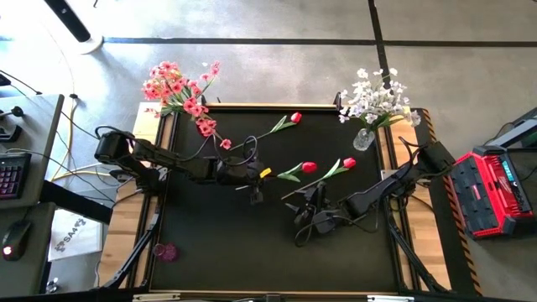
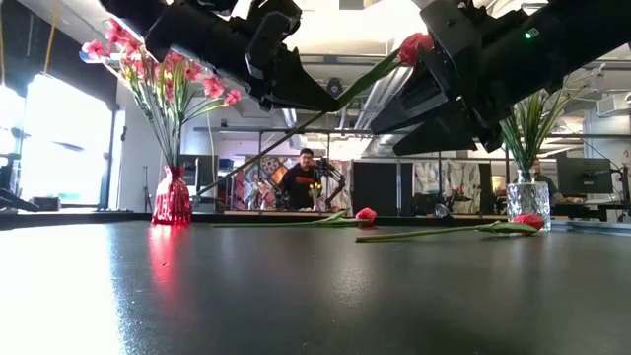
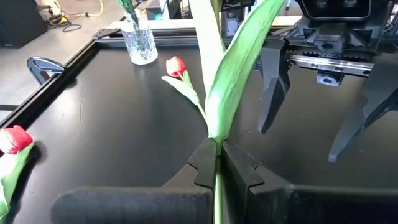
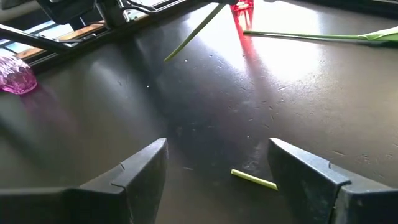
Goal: Sort flowers into vase by color
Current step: Put the center red flower into the violet vase
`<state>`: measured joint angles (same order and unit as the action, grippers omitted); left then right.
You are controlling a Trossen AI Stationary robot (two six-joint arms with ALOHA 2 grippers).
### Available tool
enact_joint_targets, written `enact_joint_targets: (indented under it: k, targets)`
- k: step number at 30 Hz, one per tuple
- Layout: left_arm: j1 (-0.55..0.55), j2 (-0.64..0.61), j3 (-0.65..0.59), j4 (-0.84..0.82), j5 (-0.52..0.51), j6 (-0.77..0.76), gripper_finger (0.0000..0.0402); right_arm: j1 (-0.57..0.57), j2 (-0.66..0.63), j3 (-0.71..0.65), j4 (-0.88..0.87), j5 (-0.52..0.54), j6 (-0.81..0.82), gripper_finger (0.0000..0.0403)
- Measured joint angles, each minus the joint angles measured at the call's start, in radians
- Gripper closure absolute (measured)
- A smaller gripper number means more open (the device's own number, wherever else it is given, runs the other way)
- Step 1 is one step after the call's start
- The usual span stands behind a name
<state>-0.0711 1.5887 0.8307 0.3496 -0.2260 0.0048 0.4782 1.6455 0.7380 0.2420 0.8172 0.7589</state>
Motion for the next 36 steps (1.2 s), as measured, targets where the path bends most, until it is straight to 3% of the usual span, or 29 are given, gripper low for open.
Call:
enact_joint_targets:
  k: [23, 36]
  targets:
    - [0.003, 0.000, 0.000, -0.044, -0.035, -0.012, 0.0401, 0.000, 0.000, 0.000, -0.016, 0.009, 0.011, 0.0140]
    - [0.007, 0.001, 0.000, -0.064, -0.056, -0.020, 0.0401, -0.008, -0.002, 0.000, -0.040, -0.077, 0.023, 0.0140]
